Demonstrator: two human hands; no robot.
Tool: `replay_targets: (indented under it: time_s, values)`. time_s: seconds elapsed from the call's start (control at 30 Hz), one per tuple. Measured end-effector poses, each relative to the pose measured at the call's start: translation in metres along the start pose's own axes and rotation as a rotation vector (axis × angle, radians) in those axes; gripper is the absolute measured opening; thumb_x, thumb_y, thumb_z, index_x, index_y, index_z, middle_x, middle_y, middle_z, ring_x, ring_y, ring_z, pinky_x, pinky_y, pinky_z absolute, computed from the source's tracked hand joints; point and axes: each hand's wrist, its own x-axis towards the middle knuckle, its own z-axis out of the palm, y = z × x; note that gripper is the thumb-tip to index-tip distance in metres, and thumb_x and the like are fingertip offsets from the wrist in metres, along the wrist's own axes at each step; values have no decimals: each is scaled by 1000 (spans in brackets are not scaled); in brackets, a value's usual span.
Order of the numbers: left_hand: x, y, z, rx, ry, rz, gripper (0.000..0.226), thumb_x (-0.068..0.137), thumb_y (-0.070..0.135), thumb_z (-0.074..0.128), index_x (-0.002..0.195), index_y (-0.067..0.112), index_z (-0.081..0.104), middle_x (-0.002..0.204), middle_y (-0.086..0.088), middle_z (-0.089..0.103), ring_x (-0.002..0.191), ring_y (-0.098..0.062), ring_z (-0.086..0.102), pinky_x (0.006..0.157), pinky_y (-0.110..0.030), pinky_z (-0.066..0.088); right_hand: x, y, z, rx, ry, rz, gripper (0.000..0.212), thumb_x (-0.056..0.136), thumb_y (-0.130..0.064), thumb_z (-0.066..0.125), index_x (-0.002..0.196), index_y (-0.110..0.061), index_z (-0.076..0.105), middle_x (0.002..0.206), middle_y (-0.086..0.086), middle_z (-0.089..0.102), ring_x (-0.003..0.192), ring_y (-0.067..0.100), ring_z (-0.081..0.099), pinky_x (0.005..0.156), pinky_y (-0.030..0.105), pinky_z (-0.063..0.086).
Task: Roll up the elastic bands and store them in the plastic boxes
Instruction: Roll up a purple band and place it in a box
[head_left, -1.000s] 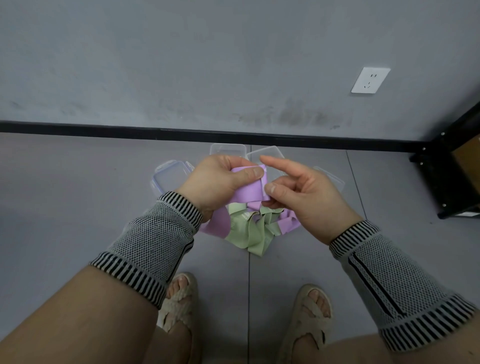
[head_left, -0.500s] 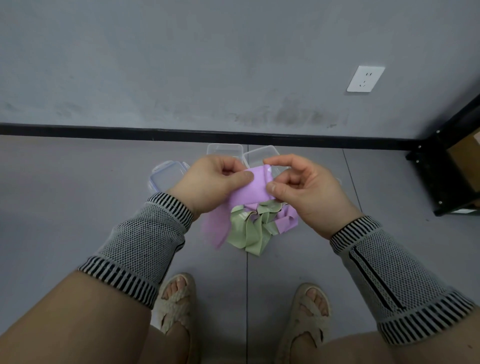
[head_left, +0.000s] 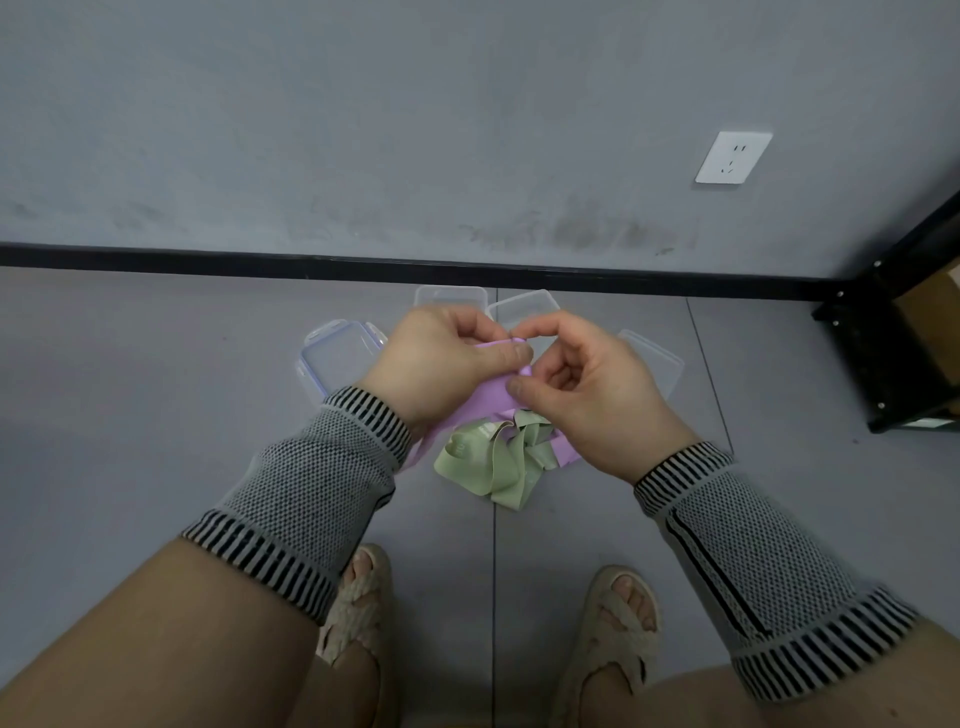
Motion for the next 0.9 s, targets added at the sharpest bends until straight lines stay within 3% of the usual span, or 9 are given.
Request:
replay_targets:
  time_s: [0.13, 0.2, 0.33, 0.5, 0.7, 0.9]
  values:
    - [2, 1, -11, -112, -39, -67, 8, 77, 15, 75, 72, 12, 69, 68, -4, 67, 60, -12, 61, 58, -23, 50, -3, -4, -9, 162, -34, 30, 37, 87, -9, 63, 117, -30, 58, 66, -3, 63, 64, 10, 60, 73, 32, 55]
    - [3, 2, -15, -201, -92, -106, 5, 79, 11, 72, 78, 8, 68, 67, -3, 66, 57, -11, 60, 54, -22, 50, -5, -5, -16, 192, -88, 40, 45, 85, -5, 64, 121, -31, 55, 68, -3, 66, 68, 11, 63, 76, 31, 56]
    - [2, 1, -16, -245, -189, -126, 7, 81, 7, 67, 87, 3, 68, 70, -7, 66, 59, -13, 62, 54, -23, 51, -7, -5, -14, 205, -213, 25, 65, 73, 0, 75, 124, -33, 51, 74, 0, 68, 70, 19, 64, 73, 34, 56]
    - [2, 1, -19, -259, -262, -122, 6, 84, 4, 62, 84, 6, 68, 73, -11, 67, 65, -18, 62, 61, -27, 54, -5, -5, -12, 135, -266, 2, 74, 69, 1, 79, 126, -34, 48, 72, -4, 66, 68, 12, 62, 73, 26, 53]
    - [0, 0, -18, -218, -307, -96, 12, 85, 2, 61, 76, 9, 67, 67, -8, 66, 59, -16, 60, 56, -23, 53, -8, -8, -14, 21, -237, -43, 64, 69, -3, 80, 114, -39, 53, 70, -3, 65, 64, 11, 62, 69, 27, 53]
    - [0, 1, -17, -252, -320, -88, 18, 83, 0, 63, 101, 6, 61, 67, -7, 69, 62, -17, 65, 57, -25, 53, -9, -9, -15, 26, -228, -50, 58, 70, -2, 79, 110, -37, 54, 71, 0, 65, 63, 10, 62, 66, 23, 52]
